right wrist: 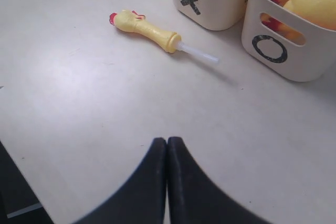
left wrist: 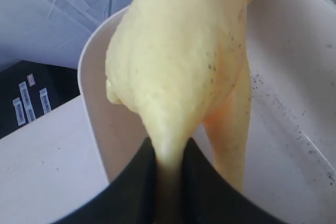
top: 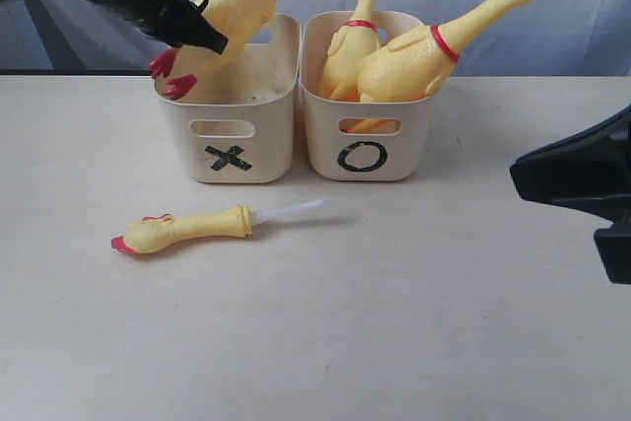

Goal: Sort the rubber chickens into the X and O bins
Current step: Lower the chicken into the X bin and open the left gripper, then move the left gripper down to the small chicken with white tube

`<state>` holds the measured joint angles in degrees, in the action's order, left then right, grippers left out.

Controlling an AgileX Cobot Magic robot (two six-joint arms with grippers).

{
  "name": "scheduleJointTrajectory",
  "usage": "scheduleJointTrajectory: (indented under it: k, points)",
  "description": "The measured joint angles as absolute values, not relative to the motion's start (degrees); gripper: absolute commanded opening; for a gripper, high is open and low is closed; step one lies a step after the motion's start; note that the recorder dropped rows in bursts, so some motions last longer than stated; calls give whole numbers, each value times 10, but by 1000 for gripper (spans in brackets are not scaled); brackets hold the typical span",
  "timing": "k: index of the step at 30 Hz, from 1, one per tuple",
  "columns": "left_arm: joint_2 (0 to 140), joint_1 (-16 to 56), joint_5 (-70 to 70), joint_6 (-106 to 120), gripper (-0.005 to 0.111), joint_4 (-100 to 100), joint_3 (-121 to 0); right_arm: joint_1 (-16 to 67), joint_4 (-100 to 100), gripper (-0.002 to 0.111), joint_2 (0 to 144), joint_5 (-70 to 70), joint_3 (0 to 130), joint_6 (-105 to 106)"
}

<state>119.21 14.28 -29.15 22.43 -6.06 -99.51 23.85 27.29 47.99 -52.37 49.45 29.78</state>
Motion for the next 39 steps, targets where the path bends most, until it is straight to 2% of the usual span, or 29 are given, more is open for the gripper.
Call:
scheduleJointTrajectory:
  k: [6, 8, 12, 14, 26, 39]
  points:
    - [1200, 143, -300, 221, 3, -56, -998, 239, 273, 0, 480, -524, 494, 298]
    - [1205, 143, -306, 221, 9, -56, -999, 239, 273, 0, 480, -523, 494, 298]
    - [1214, 143, -308, 221, 31, -62, -1000, 239, 273, 0, 480, -523, 494, 298]
    - [1217, 143, -310, 221, 38, -66, -1000, 239, 273, 0, 480, -523, 494, 298]
    - [1211, 143, -308, 228, 39, -76, -1002, 239, 273, 0, 480, -523, 494, 298]
    - [1113, 167, -473, 315, 38, -65, -1028, 239, 273, 0, 480, -523, 494, 298]
